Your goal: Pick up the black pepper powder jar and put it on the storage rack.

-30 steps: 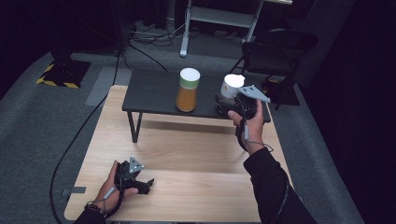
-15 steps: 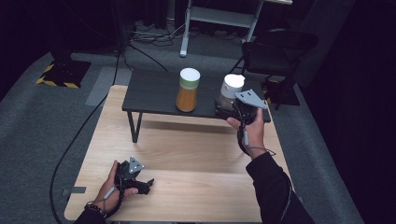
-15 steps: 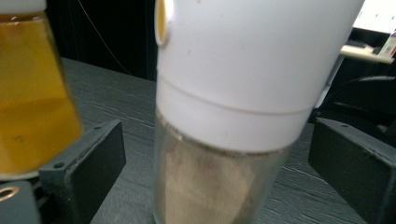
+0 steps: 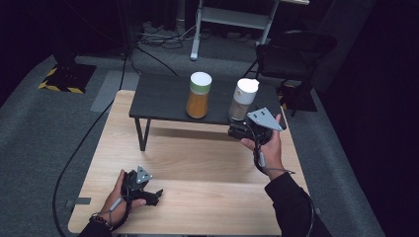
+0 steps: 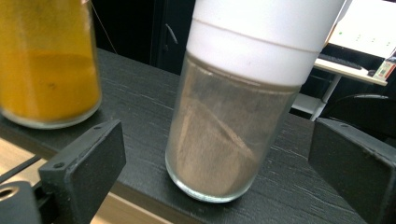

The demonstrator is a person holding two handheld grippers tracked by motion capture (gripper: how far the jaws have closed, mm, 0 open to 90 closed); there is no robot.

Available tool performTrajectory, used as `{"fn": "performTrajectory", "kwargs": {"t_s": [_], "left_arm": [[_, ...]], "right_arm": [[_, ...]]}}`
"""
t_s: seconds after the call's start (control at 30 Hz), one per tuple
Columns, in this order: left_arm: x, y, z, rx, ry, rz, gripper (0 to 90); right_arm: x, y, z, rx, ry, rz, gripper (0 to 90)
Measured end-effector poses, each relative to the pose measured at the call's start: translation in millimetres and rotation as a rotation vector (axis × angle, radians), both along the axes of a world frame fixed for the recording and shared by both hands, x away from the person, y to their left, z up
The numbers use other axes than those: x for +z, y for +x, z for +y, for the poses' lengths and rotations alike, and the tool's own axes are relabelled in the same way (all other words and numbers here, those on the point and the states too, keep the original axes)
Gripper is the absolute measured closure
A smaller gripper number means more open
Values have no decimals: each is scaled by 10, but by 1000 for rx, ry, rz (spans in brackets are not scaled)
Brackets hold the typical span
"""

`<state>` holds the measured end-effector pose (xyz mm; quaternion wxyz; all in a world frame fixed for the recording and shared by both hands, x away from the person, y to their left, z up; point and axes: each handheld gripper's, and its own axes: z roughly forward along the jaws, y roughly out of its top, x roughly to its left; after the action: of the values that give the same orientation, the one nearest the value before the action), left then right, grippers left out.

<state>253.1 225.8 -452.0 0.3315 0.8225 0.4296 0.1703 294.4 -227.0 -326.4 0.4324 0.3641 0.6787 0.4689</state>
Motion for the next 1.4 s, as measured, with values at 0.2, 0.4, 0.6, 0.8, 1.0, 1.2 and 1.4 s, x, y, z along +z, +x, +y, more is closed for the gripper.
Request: {"fn": "performTrajectory", "kwargs": {"t_s": [0.2,0.4,0.6,0.8,1.0,1.2,1.4], "left_arm": [[0,1,1,-1,0,0,8],[1,1,1,-3,1,0,8],[0,1,1,-3,0,0,8],[0,1,1,-3,1,0,8],[0,1,1,-3,0,0,8],[-1,1,1,-2,-1,0,8],[0,1,1,-2,-1,1,8]], "right_arm": [[-102,-82,-37,21,-27,-18,40],[-218,-162,-65,32,-59,-29,40],[-327,-243,-110,44,-84,-47,40],[-428,-312,-141,61,-119,-58,40],[-539,-342,-205,82,-111,-36,40],[-660,-382,-234,92,-138,-32,41],[-792,-441,-250,97,-159,-18,41]]}}
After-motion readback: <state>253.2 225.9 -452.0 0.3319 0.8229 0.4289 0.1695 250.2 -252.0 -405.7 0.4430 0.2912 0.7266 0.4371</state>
